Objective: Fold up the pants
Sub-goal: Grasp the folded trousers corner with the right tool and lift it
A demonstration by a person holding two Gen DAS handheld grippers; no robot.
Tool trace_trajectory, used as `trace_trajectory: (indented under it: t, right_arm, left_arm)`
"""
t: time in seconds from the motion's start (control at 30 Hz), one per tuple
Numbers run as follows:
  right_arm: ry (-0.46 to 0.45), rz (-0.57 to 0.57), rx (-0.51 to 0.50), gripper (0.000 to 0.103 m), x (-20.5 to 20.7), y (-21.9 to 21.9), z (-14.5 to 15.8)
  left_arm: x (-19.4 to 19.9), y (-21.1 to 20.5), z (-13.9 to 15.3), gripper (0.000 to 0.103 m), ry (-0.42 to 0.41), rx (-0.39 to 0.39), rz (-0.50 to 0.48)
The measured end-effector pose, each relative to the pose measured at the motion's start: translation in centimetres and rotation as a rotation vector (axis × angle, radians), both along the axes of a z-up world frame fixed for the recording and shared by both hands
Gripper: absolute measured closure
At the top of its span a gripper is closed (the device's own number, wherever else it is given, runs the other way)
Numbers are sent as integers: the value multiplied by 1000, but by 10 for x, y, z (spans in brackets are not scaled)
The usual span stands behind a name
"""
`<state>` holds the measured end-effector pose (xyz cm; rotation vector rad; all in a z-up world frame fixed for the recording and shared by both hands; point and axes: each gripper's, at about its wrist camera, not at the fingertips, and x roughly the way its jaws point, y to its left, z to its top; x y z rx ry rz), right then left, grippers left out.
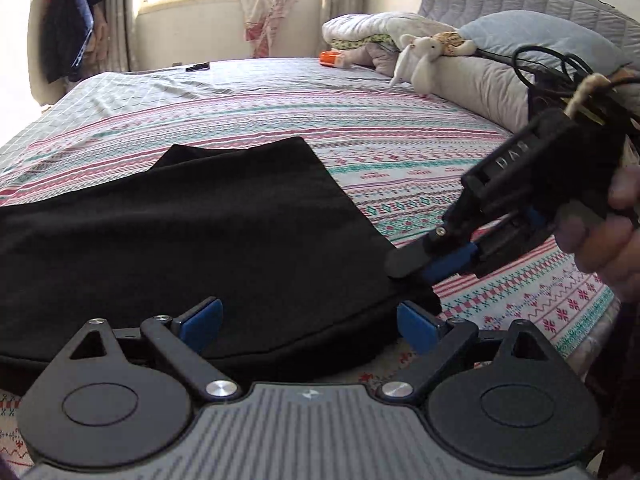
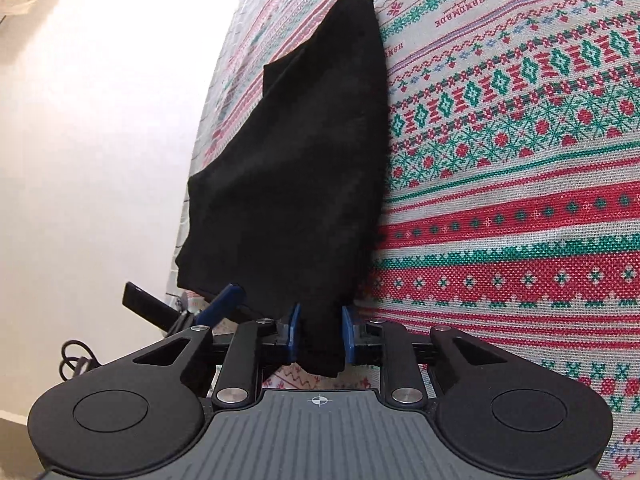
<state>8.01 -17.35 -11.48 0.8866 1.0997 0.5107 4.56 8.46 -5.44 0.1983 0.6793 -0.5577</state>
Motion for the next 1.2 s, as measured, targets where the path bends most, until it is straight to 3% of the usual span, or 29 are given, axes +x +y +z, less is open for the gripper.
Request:
trace_trajectory:
  t: [0.17, 0.33, 0.43, 0.5, 0.53, 0.6, 0.63, 0.77, 0.87, 1.2]
  right_arm:
    - [-27, 7, 38, 81, 3, 0, 11]
    - [-25, 10, 55, 81, 7, 1, 12]
    - [-20, 5, 71, 79, 8, 0, 11]
    - [-18, -4, 77, 78, 7, -3, 11]
    - [-14, -10, 83, 74, 6, -8, 8]
    - [0, -56, 66, 52, 1, -22, -4]
    - [0, -56, 66, 44, 1, -22, -4]
    - [-21, -132, 111, 50, 2, -35, -18]
    - [-77, -170, 67, 55, 13, -40, -15]
    - [-148, -261, -2, 71, 102, -42, -9]
  left_arm:
    - [-14, -23, -10, 2, -50, 83, -100]
    - [-15, -50, -19, 6, -154, 190, -102]
    - [-12, -64, -24, 18, -216, 262, -68]
    - [-7, -74, -28, 38, -228, 303, -70]
    - [-5, -77, -30, 43, -221, 309, -84]
    - [-4, -83, -31, 62, -211, 298, -92]
    - [-4, -85, -32, 64, -209, 297, -88]
    - [-3, -83, -34, 73, -213, 281, -67]
    - [-3, -80, -33, 77, -199, 251, -41]
    - [-2, -80, -32, 80, -147, 216, 5]
